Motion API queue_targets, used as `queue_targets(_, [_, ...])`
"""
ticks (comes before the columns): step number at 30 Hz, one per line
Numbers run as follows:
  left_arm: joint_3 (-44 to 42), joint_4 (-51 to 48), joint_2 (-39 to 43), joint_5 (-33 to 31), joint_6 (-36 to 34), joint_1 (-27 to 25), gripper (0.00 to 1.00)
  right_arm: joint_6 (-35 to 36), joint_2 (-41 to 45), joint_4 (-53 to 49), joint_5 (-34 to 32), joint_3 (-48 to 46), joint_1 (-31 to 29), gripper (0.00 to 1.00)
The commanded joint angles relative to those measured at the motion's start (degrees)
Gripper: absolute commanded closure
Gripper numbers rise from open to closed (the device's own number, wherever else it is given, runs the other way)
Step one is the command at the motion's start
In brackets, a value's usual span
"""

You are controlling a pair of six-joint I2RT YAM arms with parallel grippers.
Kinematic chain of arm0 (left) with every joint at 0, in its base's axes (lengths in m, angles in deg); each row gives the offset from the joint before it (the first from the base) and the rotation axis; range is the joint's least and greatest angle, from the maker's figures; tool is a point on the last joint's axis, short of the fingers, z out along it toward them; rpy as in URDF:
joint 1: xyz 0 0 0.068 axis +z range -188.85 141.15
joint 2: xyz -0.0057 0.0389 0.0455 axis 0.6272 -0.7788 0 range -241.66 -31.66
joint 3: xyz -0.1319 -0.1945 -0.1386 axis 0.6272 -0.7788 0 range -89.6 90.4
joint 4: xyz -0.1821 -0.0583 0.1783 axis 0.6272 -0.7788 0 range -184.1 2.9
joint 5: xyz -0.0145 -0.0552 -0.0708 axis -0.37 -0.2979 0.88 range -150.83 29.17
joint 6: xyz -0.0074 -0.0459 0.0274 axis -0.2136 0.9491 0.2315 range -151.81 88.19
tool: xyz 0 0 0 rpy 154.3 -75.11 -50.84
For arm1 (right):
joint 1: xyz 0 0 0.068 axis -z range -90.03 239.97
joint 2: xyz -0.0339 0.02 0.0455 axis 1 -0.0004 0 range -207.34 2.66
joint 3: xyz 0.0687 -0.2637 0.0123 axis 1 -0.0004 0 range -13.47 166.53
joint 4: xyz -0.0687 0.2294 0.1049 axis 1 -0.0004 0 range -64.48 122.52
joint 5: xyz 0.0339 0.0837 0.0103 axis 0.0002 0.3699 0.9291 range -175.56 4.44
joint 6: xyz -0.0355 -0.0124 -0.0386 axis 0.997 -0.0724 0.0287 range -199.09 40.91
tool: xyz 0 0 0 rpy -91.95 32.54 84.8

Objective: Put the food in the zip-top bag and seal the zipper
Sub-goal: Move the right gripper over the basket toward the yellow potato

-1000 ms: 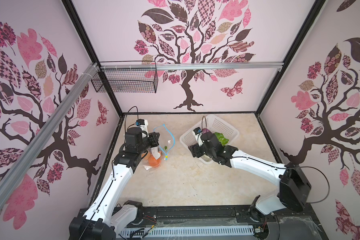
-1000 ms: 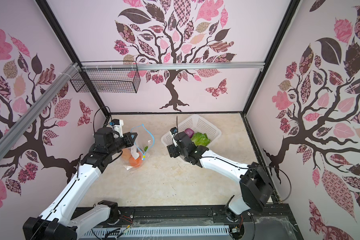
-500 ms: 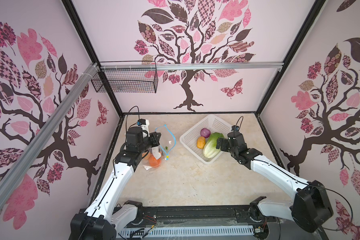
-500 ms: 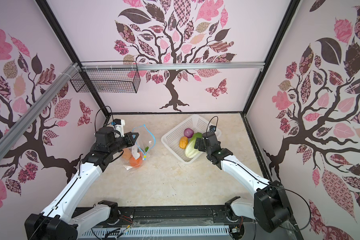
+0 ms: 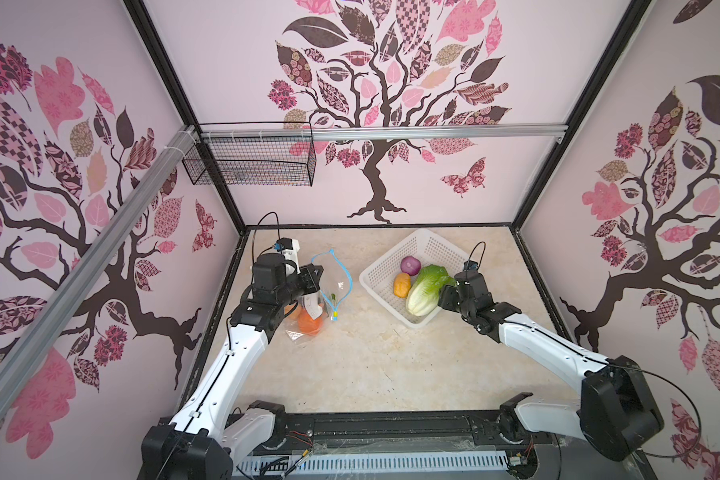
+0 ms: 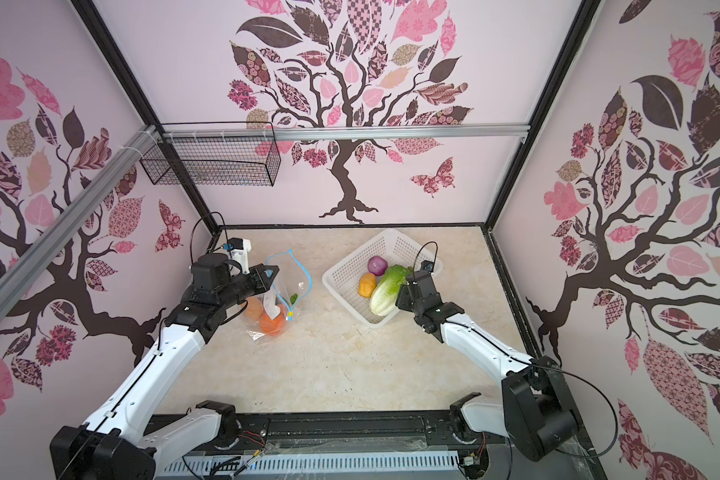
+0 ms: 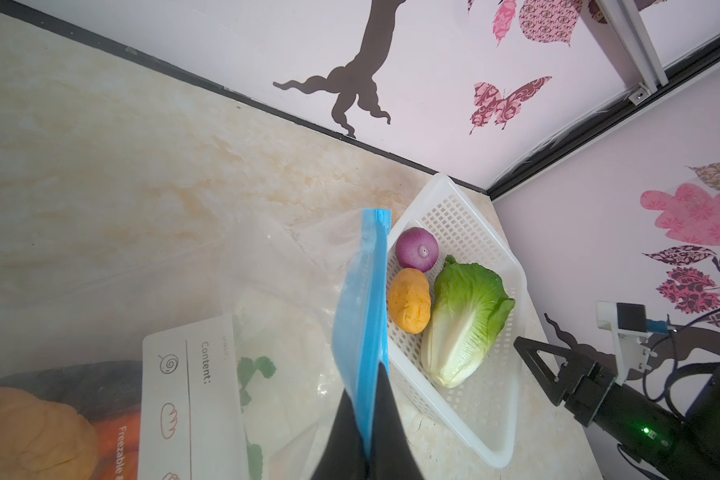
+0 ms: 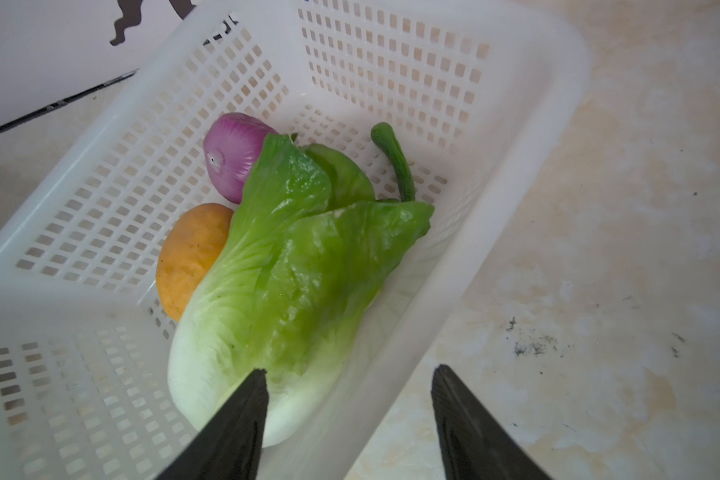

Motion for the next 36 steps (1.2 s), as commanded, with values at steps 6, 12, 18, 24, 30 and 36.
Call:
queue_targets(6, [-0.22,1.18,0.48,0.70,-0.16,0.26,1.00,-0.23,-4.18,2.10,-0.11,-0.25,0.15,0.46])
queue_targets(12, [-0.24,1.22,0.55,0.57,-0.17,0.16,1.00,5.11,-6.42,2.89,-0.81,1.62,0.52,0.68])
queue_targets(18, [-0.30,1.26,0.43,0.56,-0.18,0.20,1.00,10.47,-8.83,2.06,0.75,4.36,0.93,0.78])
queue_targets(24, [-0.33,1.21,0.22,0.65,-0.05,0.14,1.00,18.31,-11.67,0.83,-0.11,7.99,1.29,0.80])
queue_targets(30, [-0.43,1.39,-0.03,0.92,0.07,0.19,1.00,25.64,-15.81,0.97,-3.42,11.83,2.45,0.79])
queue_targets(36, [-0.39,1.56,-0.23,1.51,0.23,0.10,1.00,28.09,-22.18,-0.32,-3.80,18.22,6.01,0.73])
